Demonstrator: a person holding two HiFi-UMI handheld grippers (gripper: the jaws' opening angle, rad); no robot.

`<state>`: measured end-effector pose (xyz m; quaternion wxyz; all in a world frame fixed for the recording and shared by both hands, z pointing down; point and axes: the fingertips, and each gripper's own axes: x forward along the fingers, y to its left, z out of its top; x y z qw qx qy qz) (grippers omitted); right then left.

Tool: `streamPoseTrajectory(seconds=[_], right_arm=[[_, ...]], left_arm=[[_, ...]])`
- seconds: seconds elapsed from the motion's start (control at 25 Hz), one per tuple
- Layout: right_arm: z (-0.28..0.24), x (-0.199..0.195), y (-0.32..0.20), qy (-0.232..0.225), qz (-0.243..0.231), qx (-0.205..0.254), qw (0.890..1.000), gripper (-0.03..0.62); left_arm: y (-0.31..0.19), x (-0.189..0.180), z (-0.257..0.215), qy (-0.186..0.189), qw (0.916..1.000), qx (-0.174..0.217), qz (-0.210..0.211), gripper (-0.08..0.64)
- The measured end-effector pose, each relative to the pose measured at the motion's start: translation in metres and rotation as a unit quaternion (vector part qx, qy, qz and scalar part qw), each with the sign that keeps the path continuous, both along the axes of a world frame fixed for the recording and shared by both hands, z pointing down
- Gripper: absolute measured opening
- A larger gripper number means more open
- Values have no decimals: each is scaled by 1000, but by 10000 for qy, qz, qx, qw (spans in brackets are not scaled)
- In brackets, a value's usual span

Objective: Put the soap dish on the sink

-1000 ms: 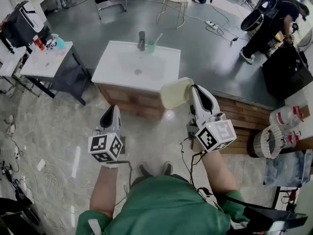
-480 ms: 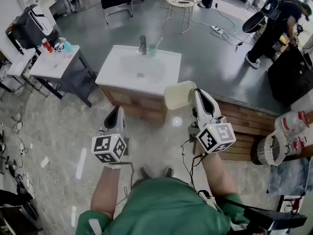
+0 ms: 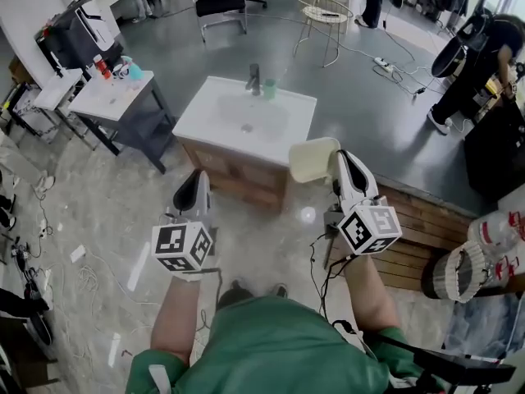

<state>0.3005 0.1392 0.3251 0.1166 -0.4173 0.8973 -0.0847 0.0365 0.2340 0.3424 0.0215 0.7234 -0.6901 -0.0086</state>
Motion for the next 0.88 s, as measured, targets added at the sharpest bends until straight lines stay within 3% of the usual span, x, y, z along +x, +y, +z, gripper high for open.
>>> streamPoseTrajectory(seconds=[0.4, 0.88], right_arm=[[4, -5, -15, -96, -89, 10, 9999, 11], [-2, -60, -63, 73, 106, 90, 9999, 11]], left_arm=[[9, -49, -20, -46, 9968, 205, -774, 21], [-52, -117, -37, -82, 9964, 483, -688, 21]])
